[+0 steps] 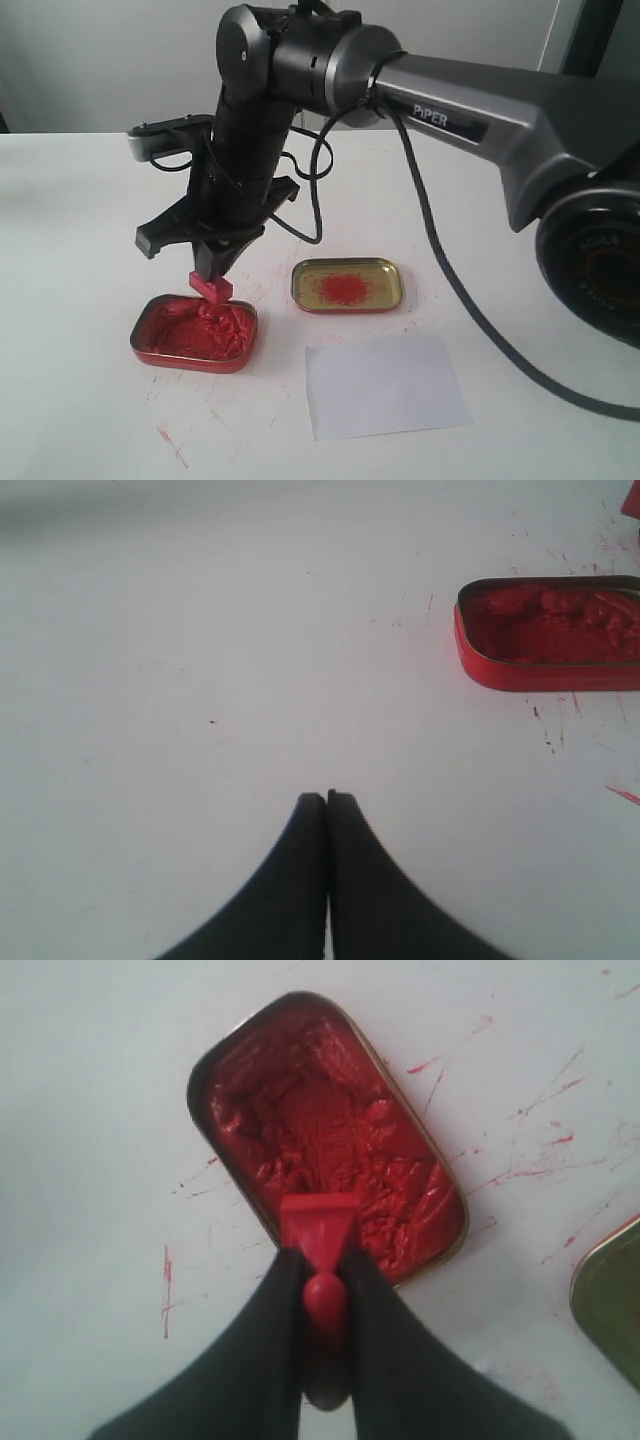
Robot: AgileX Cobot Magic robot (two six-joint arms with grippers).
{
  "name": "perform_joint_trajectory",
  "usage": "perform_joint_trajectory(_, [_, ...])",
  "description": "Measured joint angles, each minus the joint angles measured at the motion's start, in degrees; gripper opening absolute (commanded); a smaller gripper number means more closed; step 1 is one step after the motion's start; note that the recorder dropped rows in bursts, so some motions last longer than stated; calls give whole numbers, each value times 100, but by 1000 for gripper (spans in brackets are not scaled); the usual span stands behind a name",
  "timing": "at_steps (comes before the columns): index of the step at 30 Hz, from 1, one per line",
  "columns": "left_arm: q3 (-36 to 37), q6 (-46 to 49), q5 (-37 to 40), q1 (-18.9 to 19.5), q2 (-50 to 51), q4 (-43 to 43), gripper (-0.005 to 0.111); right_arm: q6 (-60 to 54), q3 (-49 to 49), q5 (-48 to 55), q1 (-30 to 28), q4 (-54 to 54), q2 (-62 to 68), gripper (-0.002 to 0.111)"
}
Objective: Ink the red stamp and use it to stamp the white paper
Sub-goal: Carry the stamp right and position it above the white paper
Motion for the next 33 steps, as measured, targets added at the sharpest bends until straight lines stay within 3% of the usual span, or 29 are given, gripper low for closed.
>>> perform_joint_trajectory(33, [0,0,0,0,0,0,0,39,2088,-8,0,-297,-1333,0])
